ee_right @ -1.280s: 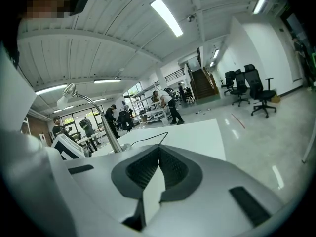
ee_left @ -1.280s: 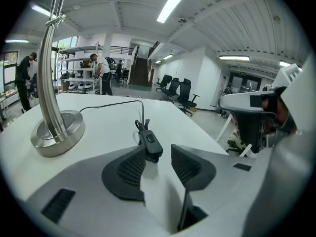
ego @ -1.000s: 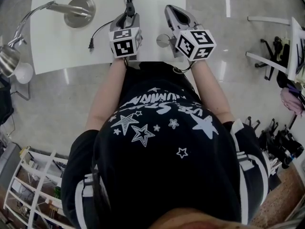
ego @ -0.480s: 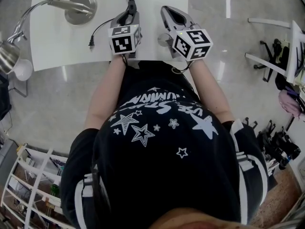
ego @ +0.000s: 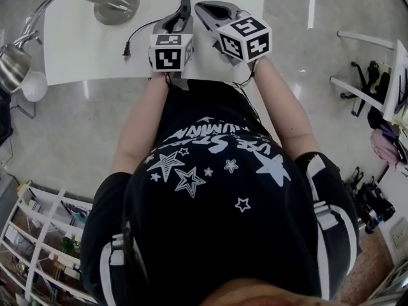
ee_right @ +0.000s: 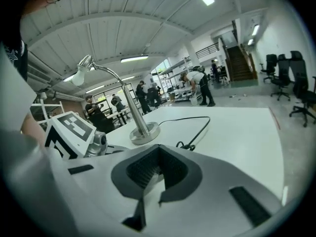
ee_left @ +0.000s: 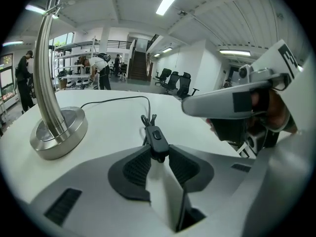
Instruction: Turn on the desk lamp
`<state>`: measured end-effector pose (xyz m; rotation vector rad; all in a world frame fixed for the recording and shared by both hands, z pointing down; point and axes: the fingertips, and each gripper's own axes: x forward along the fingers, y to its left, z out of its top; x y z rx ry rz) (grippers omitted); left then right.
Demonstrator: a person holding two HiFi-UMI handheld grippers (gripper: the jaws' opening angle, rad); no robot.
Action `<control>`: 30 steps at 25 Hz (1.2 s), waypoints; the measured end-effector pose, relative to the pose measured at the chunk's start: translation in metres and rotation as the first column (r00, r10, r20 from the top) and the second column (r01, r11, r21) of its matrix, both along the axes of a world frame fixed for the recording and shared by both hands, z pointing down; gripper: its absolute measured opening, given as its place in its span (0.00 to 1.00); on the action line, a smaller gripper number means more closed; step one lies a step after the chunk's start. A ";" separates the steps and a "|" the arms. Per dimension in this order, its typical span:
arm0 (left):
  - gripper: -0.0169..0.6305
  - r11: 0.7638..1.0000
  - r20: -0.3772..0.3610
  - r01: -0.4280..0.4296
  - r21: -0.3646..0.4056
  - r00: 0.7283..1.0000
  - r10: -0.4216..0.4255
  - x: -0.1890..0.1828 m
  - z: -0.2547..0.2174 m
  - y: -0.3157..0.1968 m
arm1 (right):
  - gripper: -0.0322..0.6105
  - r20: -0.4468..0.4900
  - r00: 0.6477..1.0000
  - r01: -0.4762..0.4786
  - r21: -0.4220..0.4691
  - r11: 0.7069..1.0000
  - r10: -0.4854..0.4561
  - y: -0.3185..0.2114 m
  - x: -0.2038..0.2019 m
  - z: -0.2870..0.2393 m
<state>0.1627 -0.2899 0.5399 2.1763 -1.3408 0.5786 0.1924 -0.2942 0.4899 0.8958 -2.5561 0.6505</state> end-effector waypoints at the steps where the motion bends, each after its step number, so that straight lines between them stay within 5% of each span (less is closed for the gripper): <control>1: 0.23 1.000 0.002 -0.001 -0.002 1.000 0.001 0.000 0.000 0.001 | 0.06 -0.012 0.999 0.038 -0.018 0.999 -0.038 -0.002 -0.007 0.005; 5: 0.23 1.000 -0.001 -0.004 -0.008 1.000 0.004 0.000 0.000 0.001 | 0.06 -0.059 0.988 0.138 -0.073 0.988 -0.142 -0.010 -0.025 0.023; 12: 0.23 1.000 -0.005 -0.009 -0.008 1.000 0.009 -0.001 -0.001 -0.001 | 0.06 -0.103 0.976 0.182 -0.106 0.978 -0.193 -0.023 -0.036 0.035; 23: 0.23 1.000 0.008 -0.015 -0.015 1.000 0.015 0.000 0.002 0.001 | 0.06 -0.193 0.966 0.144 -0.154 0.978 -0.173 -0.032 -0.032 0.053; 30: 0.23 1.000 -0.007 -0.014 -0.022 1.000 0.014 -0.001 0.003 0.000 | 0.06 -0.164 0.966 0.172 -0.167 0.971 -0.199 -0.026 -0.033 0.050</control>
